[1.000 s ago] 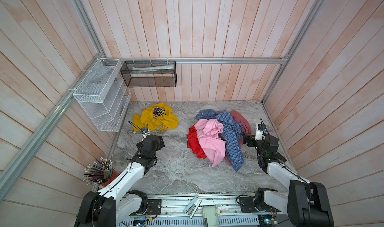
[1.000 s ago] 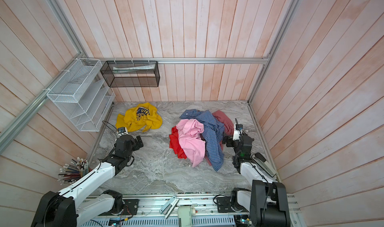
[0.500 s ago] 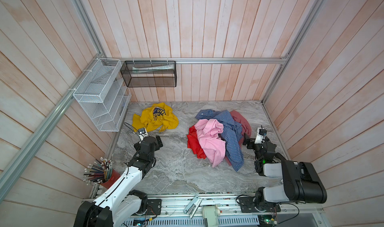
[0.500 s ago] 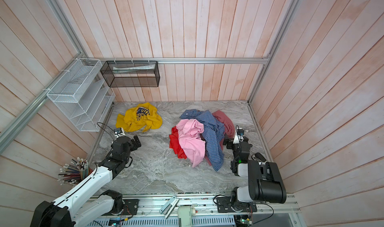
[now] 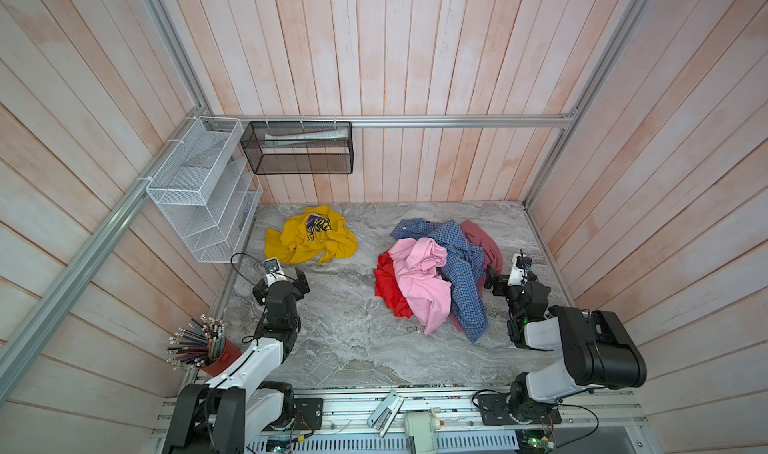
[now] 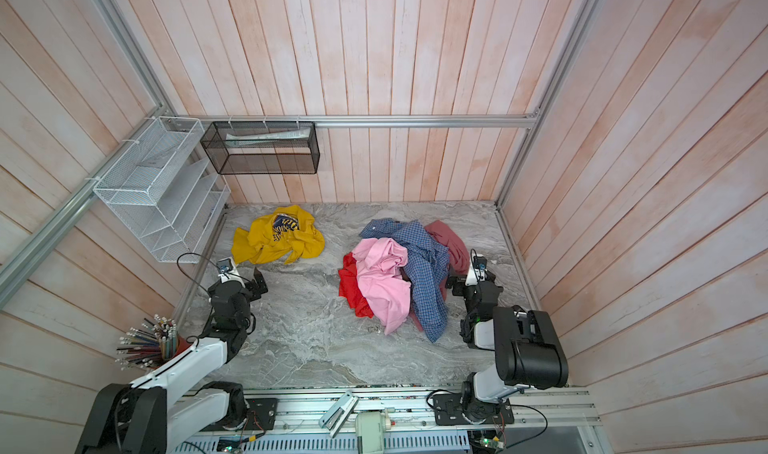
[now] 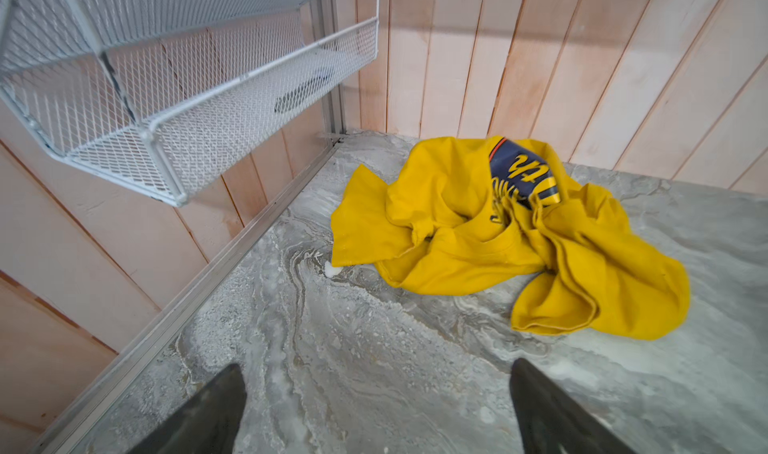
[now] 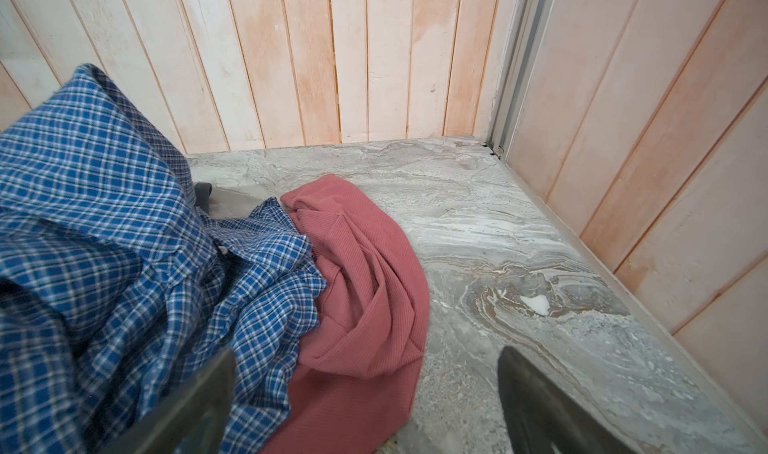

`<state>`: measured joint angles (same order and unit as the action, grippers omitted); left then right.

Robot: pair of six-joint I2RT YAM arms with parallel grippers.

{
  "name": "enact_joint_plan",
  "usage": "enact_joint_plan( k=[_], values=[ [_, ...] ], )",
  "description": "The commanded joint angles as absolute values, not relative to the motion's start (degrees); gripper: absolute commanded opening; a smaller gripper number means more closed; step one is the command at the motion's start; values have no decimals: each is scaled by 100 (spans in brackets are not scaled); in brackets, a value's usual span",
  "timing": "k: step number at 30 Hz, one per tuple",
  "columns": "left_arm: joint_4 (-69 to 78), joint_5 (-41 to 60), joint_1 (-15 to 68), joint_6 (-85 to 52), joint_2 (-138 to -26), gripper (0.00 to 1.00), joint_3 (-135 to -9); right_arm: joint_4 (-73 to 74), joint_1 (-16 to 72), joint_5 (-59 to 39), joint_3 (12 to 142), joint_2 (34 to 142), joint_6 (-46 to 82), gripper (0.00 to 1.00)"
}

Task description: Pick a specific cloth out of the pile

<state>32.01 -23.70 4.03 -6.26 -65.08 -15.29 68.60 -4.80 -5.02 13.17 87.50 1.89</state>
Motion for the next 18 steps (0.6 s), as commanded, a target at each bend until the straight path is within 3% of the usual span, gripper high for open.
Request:
enact_joint_plan(
  k=[1,12,14,18],
  values=[
    [5156,-1748,172,-377,-7038,100,-1329,6874,-470,-552,1405,8699,187,98],
    [7834,-1230,141,-173,-9033,100,-1061,6867,-467,-531,1412,8699,193,98],
    [6694,-1045,136,-219,-8738,100,-1362,6867,-464,-506,1413,8701,200,98],
    [6588,-1121,114,-236,-8851,100,-1531,6860,-456,-497,1423,8701,187,98]
  ],
)
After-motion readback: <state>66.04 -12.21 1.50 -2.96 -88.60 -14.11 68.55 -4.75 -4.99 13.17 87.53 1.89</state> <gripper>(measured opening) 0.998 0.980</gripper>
